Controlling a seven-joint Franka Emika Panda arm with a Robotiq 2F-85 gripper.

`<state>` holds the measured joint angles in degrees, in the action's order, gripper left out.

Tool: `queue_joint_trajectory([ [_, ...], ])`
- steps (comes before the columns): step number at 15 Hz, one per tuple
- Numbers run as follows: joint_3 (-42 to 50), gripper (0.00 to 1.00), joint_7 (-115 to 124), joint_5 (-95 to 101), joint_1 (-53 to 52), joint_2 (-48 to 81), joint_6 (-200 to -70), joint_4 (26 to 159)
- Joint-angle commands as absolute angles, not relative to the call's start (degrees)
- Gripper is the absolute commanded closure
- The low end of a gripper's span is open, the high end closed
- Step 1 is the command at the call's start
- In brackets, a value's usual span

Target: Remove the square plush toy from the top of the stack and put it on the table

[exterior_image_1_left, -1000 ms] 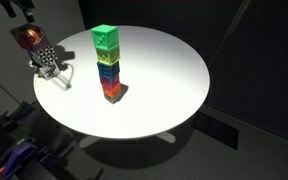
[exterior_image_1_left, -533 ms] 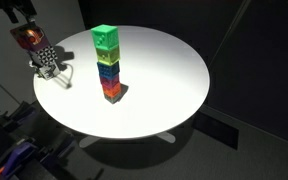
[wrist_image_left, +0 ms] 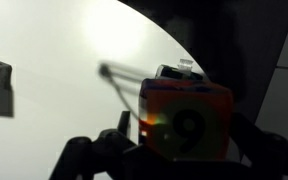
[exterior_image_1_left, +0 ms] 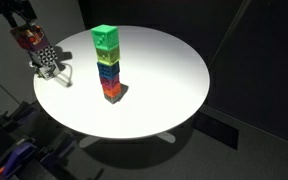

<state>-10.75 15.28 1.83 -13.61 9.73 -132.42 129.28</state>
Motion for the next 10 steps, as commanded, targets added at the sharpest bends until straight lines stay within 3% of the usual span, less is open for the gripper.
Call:
queue_joint_trajectory([
  [1,-10.57,0.00,14.46,3.58,-13.82,10.15,-133.06,129.25],
  [6,-10.49,0.00,14.28,4.01,-13.78,11.20,-132.81,128.87],
  [7,-10.47,0.06,14.22,3.92,-13.75,11.49,-132.74,128.74],
  [8,-10.46,0.25,14.09,3.84,-13.74,11.67,-132.69,128.69],
  [10,-10.43,0.41,14.02,3.89,-13.76,11.80,-132.72,128.63],
])
